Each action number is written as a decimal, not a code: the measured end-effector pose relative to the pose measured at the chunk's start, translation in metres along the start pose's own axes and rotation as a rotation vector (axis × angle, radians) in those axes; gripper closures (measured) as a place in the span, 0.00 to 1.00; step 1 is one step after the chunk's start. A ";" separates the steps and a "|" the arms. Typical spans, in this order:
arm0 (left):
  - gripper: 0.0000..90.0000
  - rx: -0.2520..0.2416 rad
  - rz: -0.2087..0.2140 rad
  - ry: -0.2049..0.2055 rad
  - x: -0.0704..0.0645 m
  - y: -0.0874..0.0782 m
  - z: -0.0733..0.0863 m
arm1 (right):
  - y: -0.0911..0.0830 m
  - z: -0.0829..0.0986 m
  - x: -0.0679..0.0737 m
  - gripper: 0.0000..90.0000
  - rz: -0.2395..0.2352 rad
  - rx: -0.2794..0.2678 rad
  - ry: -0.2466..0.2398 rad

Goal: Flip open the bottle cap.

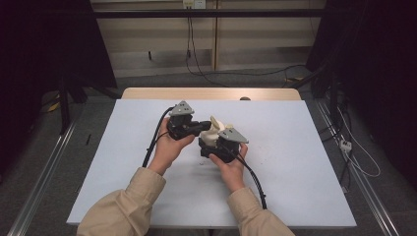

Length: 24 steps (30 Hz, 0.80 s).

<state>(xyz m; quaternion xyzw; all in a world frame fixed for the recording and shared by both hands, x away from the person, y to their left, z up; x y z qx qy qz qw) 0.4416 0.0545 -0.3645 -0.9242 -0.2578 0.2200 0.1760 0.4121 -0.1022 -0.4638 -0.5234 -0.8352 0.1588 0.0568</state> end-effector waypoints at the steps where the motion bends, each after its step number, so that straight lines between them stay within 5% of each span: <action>1: 1.00 0.000 0.000 -0.001 0.000 0.000 0.000 | 0.000 0.000 0.000 0.05 0.000 0.000 0.000; 24: 1.00 0.001 0.003 0.000 -0.002 0.004 -0.002 | 0.000 0.000 0.000 0.05 0.002 0.000 0.001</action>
Point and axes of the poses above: each handheld gripper's, and its own axes: y roughly forward along the jaws, z roughly out of its underside, x roughly to its left, the point moved 1 cm from there along y, roughly forward along the jaws, and after that the axes turned 12 degrees about -y, right-handed, at the moved point
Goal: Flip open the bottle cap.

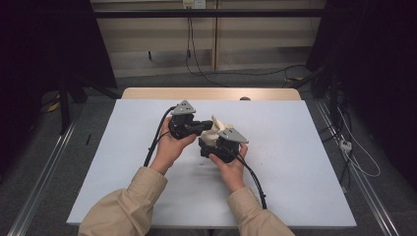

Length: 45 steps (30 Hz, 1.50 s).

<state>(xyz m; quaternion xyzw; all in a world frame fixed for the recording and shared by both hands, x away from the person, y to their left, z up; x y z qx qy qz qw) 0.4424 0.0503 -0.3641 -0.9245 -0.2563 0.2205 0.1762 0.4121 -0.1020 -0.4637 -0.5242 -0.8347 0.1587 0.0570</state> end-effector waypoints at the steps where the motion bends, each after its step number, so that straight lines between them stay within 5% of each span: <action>1: 1.00 0.001 0.000 0.001 0.000 0.000 0.000 | 0.000 0.000 0.000 0.05 0.000 0.000 0.000; 45: 1.00 -0.002 0.013 0.009 -0.006 0.007 -0.003 | 0.000 0.000 0.000 0.05 0.001 0.001 -0.002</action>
Point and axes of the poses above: each handheld gripper's, and its own axes: y roughly forward along the jaws, z roughly out of its underside, x roughly to its left, the point moved 1 cm from there along y, roughly forward along the jaws, and after that the axes turned 12 degrees about -y, right-handed, at the moved point
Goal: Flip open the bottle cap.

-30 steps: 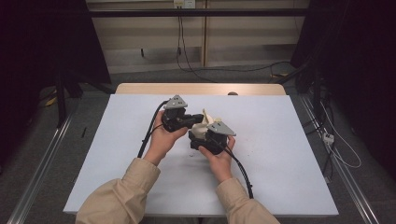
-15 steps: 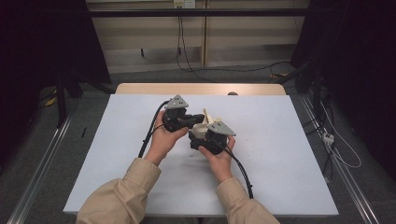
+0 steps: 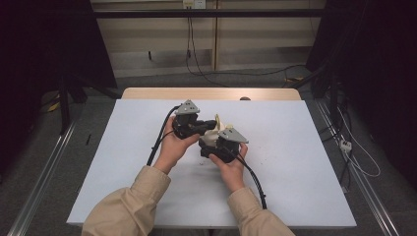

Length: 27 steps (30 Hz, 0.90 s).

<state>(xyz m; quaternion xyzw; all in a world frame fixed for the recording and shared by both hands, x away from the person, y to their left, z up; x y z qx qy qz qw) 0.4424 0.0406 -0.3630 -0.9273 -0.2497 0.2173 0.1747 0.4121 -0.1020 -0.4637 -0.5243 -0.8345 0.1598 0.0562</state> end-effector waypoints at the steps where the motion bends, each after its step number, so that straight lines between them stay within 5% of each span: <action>1: 1.00 0.003 -0.002 0.002 0.000 0.000 0.000 | 0.000 0.000 0.000 0.05 0.000 0.000 0.000; 27: 1.00 0.002 0.003 -0.001 -0.001 0.002 0.000 | 0.000 0.000 0.000 0.05 0.001 0.002 -0.001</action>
Point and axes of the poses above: each handheld gripper's, and its own axes: y roughly forward along the jaws, z roughly out of its underside, x roughly to its left, the point moved 1 cm from there along y, roughly forward along the jaws, and after that the axes turned 12 degrees about -y, right-handed, at the moved point
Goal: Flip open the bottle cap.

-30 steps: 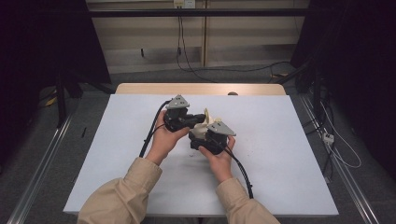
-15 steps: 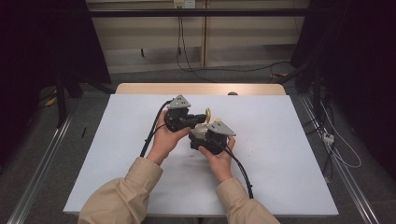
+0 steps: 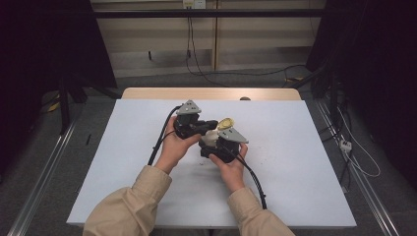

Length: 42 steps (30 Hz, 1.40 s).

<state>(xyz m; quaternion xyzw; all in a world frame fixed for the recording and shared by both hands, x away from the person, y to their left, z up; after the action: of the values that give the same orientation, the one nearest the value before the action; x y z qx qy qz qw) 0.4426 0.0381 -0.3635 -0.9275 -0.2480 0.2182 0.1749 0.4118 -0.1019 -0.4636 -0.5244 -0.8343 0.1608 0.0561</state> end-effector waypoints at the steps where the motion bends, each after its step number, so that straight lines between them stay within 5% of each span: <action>1: 1.00 -0.002 0.000 0.000 0.000 0.000 0.000 | 0.000 0.000 0.000 0.05 -0.001 -0.001 0.000; 26: 0.66 -0.027 -0.021 -0.034 0.005 -0.015 -0.004 | -0.005 -0.004 0.001 0.04 0.006 0.032 -0.005; 42: 0.32 -0.025 -0.038 -0.074 0.008 -0.016 0.000 | -0.015 -0.004 0.000 0.05 -0.004 0.055 -0.007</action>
<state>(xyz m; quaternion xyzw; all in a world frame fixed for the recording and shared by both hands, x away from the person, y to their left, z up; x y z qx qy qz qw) 0.4428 0.0551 -0.3588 -0.9160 -0.2746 0.2459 0.1582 0.4002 -0.1073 -0.4550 -0.5202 -0.8309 0.1854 0.0679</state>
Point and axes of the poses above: each handheld gripper's, and its own axes: y roughly forward along the jaws, z roughly out of its underside, x roughly to its left, the point moved 1 cm from there along y, roughly forward along the jaws, and after that the axes turned 12 degrees about -y, right-handed, at the moved point
